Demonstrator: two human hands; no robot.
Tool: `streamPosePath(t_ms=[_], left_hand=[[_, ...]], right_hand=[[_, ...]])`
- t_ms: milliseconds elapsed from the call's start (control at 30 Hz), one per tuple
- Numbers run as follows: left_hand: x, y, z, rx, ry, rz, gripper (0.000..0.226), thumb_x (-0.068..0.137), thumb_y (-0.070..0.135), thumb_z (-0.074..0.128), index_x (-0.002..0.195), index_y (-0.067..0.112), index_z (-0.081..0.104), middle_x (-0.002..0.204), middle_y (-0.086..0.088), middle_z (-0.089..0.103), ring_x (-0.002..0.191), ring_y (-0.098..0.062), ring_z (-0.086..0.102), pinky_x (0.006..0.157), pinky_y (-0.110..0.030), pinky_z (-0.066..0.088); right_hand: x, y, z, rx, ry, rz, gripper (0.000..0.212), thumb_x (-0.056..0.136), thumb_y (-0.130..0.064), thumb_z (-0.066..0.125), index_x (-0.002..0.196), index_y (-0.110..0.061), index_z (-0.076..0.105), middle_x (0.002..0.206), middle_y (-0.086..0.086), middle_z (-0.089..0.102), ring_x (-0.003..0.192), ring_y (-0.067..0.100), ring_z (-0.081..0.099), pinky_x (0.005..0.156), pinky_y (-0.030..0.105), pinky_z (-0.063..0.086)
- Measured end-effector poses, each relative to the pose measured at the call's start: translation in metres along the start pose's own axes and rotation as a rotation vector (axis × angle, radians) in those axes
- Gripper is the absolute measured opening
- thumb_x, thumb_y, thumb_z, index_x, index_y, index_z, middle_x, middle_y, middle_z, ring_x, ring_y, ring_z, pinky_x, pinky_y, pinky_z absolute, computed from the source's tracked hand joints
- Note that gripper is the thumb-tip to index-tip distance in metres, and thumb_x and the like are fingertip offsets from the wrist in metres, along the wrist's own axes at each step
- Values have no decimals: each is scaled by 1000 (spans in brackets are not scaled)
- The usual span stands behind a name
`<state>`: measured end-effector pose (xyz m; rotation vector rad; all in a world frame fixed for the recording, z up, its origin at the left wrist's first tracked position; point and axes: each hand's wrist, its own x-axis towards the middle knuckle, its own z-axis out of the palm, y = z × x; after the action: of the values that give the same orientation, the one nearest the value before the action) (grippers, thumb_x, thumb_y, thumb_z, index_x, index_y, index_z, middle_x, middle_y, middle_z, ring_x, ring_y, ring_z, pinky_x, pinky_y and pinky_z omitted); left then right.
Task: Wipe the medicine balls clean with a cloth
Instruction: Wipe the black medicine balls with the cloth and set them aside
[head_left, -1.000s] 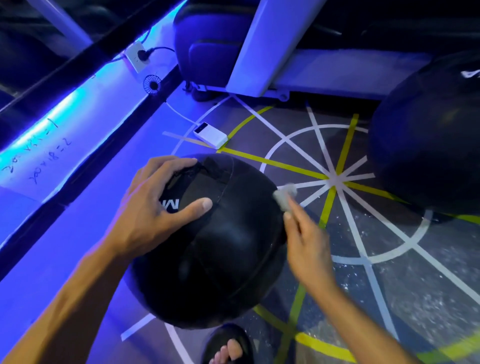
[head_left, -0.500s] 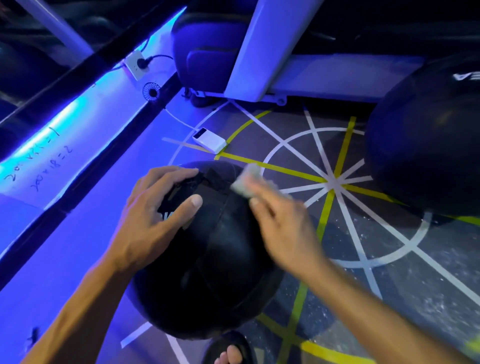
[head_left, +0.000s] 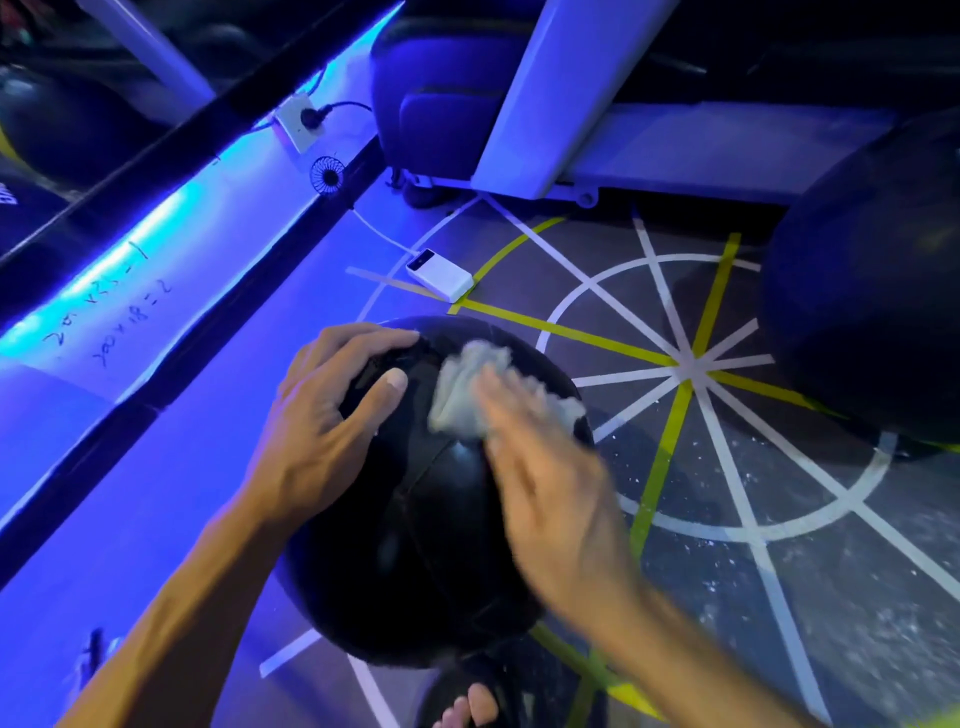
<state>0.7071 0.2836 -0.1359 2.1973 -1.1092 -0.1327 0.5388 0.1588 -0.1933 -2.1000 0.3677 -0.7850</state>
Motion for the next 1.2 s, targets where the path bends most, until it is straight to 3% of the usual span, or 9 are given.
streamPosePath(t_ms=[167, 400, 567, 700, 733, 800, 967, 1067, 1200], left_hand=[[-4, -6, -3, -63, 12, 11, 31, 102, 40, 47, 128, 42, 64, 129, 19, 56, 131, -19, 50, 113, -47, 38], [10, 1, 2, -59, 29, -30, 32, 102, 46, 45, 126, 42, 66, 126, 22, 57, 128, -12, 50, 113, -48, 37], [7, -9, -4, -11, 22, -7, 34, 98, 50, 52, 128, 40, 63, 128, 19, 57, 127, -14, 52, 112, -45, 39], [6, -11, -7, -26, 31, -12, 33, 96, 49, 57, 127, 40, 65, 128, 18, 58, 128, -17, 54, 109, -41, 42], [5, -11, -7, -35, 38, -16, 33, 96, 50, 58, 126, 40, 65, 128, 18, 58, 128, -17, 54, 109, -42, 43], [3, -11, -8, -49, 55, -18, 33, 97, 49, 58, 126, 38, 66, 128, 17, 59, 128, -17, 54, 111, -45, 42], [3, -10, -7, -55, 60, 0, 37, 96, 51, 55, 126, 34, 67, 129, 15, 61, 128, -16, 55, 113, -42, 40], [3, -11, -7, -64, 62, -7, 37, 94, 52, 57, 124, 35, 68, 126, 14, 62, 125, -15, 56, 110, -33, 40], [-3, -11, -9, -60, 64, 4, 33, 91, 52, 61, 120, 39, 66, 125, 13, 61, 121, -13, 57, 103, -20, 39]], right_hand=[[-28, 6, -1, -167, -185, -485, 55, 95, 4, 55, 147, -13, 51, 157, 1, 45, 150, 17, 36, 123, 39, 30], [3, 12, -4, 21, 76, 103, 40, 102, -7, 51, 142, -10, 59, 134, -5, 64, 127, -1, 53, 110, 18, 37], [-66, 18, -2, -88, -129, -382, 50, 102, -1, 41, 149, -14, 49, 157, -3, 45, 149, 19, 38, 123, 38, 29], [-59, 61, -11, 82, 84, 276, 41, 104, -19, 44, 135, -42, 60, 123, -6, 72, 113, -1, 65, 94, 35, 54], [-54, 74, -14, 67, 128, 478, 28, 106, -30, 45, 116, -48, 64, 99, -6, 75, 92, 0, 69, 75, 42, 54], [-47, 96, -26, 29, 188, 710, 22, 108, -32, 46, 97, -35, 65, 81, -3, 69, 83, 21, 67, 71, 48, 50], [-35, 67, -24, 187, 213, 610, 31, 108, -31, 45, 132, -35, 65, 124, -19, 70, 116, 5, 64, 93, 32, 51], [-52, 23, -5, 248, 193, 454, 42, 106, -25, 47, 147, -34, 51, 150, -22, 50, 140, -6, 41, 112, 13, 35], [-55, 46, -4, 189, 149, 511, 41, 106, -23, 48, 145, -35, 54, 113, -28, 69, 107, -12, 62, 89, 6, 46]])
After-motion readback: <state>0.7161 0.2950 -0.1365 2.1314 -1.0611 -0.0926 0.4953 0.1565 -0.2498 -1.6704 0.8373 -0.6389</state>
